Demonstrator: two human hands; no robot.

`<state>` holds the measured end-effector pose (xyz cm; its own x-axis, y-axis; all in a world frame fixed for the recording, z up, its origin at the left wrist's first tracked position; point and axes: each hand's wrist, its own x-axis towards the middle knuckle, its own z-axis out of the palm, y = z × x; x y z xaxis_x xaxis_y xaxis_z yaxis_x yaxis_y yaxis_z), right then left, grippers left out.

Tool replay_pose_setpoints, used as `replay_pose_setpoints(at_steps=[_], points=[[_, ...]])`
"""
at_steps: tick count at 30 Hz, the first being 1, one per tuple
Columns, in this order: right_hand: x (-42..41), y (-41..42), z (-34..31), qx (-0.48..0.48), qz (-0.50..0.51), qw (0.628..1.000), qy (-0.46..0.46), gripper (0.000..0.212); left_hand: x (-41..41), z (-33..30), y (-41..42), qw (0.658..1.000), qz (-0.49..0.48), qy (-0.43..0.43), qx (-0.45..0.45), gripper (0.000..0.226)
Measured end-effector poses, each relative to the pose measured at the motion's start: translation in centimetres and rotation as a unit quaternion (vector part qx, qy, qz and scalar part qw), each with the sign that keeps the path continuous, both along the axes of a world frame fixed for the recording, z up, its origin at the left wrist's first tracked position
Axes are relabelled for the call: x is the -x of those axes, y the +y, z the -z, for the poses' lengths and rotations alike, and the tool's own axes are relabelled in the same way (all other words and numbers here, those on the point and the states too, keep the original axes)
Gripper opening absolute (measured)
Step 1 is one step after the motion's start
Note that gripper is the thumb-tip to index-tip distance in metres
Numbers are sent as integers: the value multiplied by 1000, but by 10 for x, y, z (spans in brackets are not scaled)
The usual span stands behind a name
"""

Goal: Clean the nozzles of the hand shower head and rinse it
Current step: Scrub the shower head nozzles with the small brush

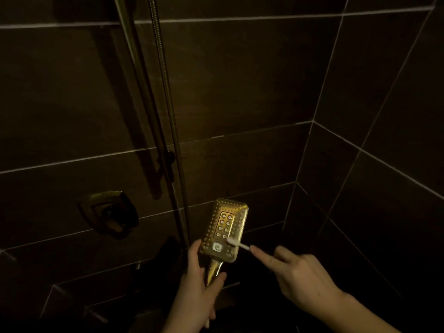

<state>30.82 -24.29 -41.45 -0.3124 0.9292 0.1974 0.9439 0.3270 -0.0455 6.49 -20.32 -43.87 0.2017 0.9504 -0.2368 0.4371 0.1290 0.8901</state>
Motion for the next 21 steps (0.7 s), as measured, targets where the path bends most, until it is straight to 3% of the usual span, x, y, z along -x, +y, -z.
replay_pose_setpoints(at_steps=[6, 12, 16, 19, 21], points=[[-21, 16, -19, -33, 116, 992, 37, 87, -12, 1, -5, 995, 47, 66, -60, 95], [19, -7, 10, 20, 34, 999, 32, 90, -21, -2, 0, 988, 49, 132, -65, 99], [9, 11, 0, -27, 94, 994, 43, 88, -21, -7, 1, 976, 78, 178, -101, 99], [8, 20, -9, -51, 131, 989, 55, 84, -26, -7, 4, 978, 77, 170, -98, 97], [22, 11, 0, -31, 55, 998, 19, 84, -30, -6, 8, 987, 60, 130, -68, 96]])
